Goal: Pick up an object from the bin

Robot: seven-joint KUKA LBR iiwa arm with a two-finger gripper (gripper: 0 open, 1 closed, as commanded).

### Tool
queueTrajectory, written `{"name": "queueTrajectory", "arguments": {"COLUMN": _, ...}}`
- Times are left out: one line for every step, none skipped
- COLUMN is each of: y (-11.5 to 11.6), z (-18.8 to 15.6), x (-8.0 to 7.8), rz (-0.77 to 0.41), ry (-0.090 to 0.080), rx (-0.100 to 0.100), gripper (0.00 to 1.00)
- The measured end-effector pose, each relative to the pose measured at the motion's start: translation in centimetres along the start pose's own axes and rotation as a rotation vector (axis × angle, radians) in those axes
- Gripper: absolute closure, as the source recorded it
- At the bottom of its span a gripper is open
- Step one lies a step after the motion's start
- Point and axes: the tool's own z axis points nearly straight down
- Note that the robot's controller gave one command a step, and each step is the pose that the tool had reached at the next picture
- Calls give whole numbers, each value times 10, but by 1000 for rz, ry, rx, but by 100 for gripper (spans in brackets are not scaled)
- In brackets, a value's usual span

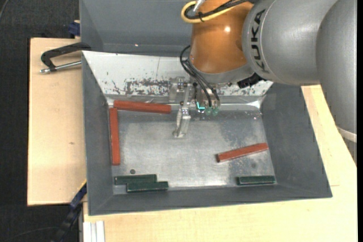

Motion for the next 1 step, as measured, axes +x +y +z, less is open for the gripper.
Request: {"name": "queueTrajectory", "arguments": {"y": 21, "z": 80, "x": 10, "rz": -7, "ry": 1, "rx": 0, "gripper": 0}}
